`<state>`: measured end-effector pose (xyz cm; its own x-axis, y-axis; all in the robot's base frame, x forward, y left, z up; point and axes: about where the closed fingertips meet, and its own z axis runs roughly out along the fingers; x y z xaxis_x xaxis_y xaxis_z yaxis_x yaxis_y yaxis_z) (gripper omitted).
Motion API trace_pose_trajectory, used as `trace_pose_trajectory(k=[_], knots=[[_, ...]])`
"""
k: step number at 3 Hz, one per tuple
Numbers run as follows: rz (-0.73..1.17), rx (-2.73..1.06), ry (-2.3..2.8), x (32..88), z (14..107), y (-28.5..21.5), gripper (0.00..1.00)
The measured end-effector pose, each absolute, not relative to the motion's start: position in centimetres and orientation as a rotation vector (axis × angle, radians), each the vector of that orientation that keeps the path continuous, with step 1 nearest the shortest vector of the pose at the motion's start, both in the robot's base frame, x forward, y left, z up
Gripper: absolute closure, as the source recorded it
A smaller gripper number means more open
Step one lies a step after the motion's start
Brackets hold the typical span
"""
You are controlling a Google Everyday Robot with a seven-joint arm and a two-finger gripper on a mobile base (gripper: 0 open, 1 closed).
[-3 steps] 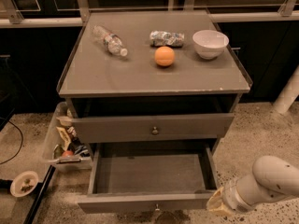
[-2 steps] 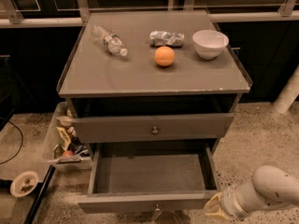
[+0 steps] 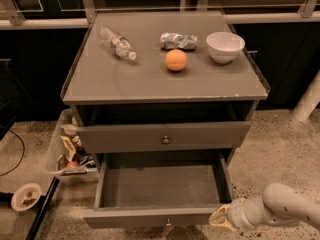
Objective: Close middle drawer
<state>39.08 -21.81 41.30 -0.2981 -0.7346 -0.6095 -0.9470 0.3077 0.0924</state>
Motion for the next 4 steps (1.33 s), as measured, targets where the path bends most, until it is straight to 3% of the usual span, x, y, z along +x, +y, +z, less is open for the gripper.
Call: trace_pose_trajectory(k=[1, 2, 4], knots=[[0.619, -1.493, 2.121, 39.17, 41.28, -21.72, 1.00], [0.619, -1.493, 2.121, 39.17, 41.27, -21.72, 0.82], [0.619, -1.493, 2.121, 39.16, 41.27, -21.71, 0.35]])
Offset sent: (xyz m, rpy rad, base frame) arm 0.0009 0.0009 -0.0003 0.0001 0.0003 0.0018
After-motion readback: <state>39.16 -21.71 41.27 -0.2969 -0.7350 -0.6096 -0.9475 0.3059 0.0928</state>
